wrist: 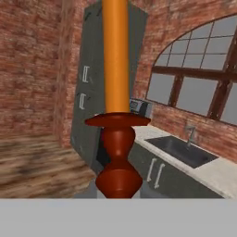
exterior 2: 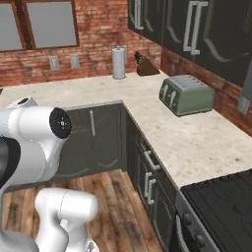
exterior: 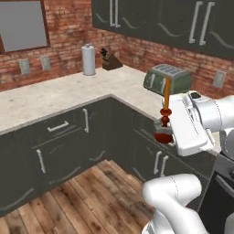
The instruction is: Get the candle and the beer from the cabinet and move them to the dining counter.
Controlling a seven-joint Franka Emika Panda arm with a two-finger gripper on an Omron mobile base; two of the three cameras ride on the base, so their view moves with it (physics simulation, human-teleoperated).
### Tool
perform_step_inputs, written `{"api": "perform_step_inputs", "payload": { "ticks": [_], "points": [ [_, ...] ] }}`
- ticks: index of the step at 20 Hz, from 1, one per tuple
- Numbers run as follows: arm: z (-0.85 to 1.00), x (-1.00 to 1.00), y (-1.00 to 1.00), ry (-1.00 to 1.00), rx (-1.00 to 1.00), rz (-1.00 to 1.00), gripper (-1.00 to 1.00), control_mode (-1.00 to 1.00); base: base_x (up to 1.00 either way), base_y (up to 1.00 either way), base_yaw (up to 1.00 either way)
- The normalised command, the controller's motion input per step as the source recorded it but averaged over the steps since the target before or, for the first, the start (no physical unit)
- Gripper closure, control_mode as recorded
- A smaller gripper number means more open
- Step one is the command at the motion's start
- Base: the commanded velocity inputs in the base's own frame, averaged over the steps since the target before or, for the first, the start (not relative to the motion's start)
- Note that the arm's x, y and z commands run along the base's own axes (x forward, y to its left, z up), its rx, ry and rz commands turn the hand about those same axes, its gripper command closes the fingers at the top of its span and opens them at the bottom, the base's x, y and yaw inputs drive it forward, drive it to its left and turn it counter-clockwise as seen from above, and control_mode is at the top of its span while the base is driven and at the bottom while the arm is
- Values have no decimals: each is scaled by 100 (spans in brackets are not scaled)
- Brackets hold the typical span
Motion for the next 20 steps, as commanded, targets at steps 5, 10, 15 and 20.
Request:
{"api": "perform_step_inputs", "payload": {
  "ticks": [5,10,15,20],
  "points": [
    [0,0,0,0,0,0,100,100,0,0,72],
    [0,0,0,0,0,0,100,100,0,0,72],
    [0,0,0,0,0,0,100,100,0,0,73],
    [0,0,0,0,0,0,100,100,9,0,72]
  ]
}}
